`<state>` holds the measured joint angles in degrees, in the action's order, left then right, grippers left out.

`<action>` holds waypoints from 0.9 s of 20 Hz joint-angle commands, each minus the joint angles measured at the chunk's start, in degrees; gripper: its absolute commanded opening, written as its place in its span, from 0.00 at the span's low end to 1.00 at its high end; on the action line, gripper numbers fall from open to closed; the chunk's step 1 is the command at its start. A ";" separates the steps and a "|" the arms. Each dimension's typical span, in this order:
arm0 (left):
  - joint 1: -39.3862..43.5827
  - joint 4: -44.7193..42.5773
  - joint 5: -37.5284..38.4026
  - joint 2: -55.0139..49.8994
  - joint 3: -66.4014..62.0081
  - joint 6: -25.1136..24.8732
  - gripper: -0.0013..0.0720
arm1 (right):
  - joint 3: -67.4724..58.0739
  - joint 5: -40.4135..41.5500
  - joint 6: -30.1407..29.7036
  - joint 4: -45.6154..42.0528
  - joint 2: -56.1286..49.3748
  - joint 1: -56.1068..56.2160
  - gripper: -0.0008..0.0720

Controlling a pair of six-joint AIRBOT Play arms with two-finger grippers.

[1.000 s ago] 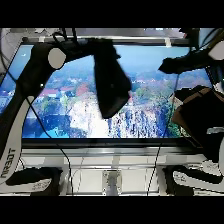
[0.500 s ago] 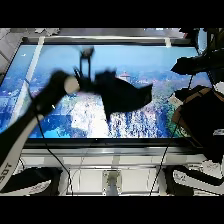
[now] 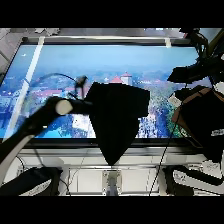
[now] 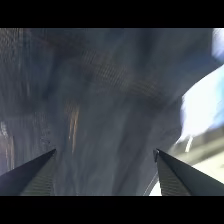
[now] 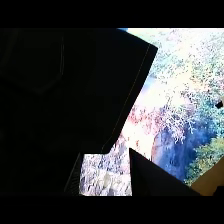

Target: Fold the clothes and pants, and hang the long-sleeved shirts on hangers.

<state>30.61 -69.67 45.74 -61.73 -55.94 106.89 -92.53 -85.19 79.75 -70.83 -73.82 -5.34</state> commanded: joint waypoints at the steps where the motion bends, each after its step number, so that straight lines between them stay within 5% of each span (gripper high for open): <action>1: -7.98 -10.03 -2.97 8.39 -1.77 -0.13 0.96 | 0.17 -2.36 0.02 -0.15 0.02 -0.04 0.46; 5: -15.50 -12.02 10.47 2.97 -1.55 -2.99 0.96 | 0.17 -0.81 0.20 0.39 0.00 -0.02 0.46; 9: -14.27 3.50 0.09 -9.64 -4.09 -12.83 0.96 | 0.17 -0.92 0.52 1.84 -0.02 0.28 0.46; 11: -12.96 7.67 0.94 -17.09 -9.77 -16.39 0.96 | 0.17 -0.87 0.52 1.95 -0.04 0.37 0.46; 18: -10.97 -2.49 22.88 -33.81 -29.79 -14.34 0.96 | 0.17 -0.61 0.44 1.44 -0.15 0.37 0.46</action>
<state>19.31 -68.25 59.92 -90.21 -79.75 91.79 -92.36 -85.97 80.16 -69.34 -73.84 -5.04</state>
